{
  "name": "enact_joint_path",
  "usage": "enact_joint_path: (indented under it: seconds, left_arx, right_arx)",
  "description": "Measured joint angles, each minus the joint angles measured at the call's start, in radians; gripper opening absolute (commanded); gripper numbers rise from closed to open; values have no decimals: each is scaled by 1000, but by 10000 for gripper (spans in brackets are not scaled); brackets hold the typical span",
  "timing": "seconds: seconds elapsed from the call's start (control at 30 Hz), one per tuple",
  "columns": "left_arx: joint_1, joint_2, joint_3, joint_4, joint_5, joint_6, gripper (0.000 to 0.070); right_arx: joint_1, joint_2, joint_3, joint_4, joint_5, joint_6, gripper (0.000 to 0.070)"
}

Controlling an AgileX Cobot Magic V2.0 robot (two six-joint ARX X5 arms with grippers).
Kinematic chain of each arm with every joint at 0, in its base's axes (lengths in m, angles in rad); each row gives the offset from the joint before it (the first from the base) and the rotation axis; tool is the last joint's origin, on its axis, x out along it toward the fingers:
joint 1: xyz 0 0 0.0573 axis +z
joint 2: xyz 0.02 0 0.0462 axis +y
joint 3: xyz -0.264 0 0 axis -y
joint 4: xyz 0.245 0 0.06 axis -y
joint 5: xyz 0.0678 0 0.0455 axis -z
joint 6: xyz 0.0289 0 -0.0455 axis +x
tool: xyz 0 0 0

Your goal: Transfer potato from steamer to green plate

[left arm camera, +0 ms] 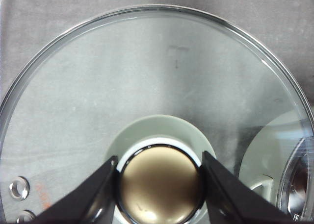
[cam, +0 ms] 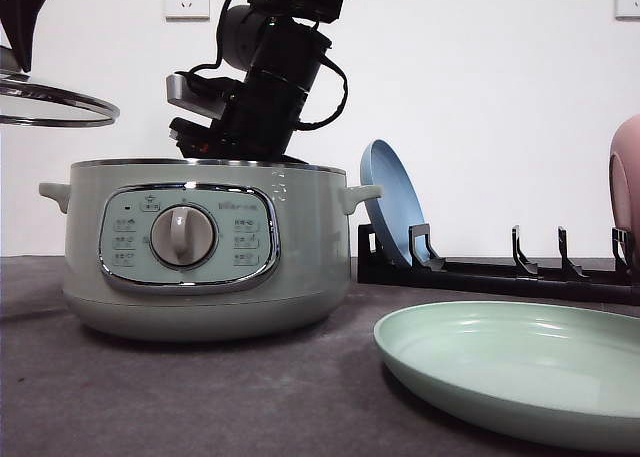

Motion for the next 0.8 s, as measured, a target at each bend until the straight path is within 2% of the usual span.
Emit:
enact_joint_path:
  seconds: [0.23, 0.43, 0.63, 0.8]
  left_arx:
    - [0, 0, 0, -3, 0, 0, 0]
    - [0, 0, 0, -4, 0, 0, 0]
    - [0, 0, 0, -4, 0, 0, 0]
    - [0, 0, 0, -10, 1, 1, 0]
  right_arx:
    - [0, 0, 45, -36, 0, 25, 234]
    - [0, -38, 137, -141, 0, 31, 234]
    - [-3, -174, 149, -286, 1, 31, 234]
    - [-6, -298, 138, -312, 40, 31, 234]
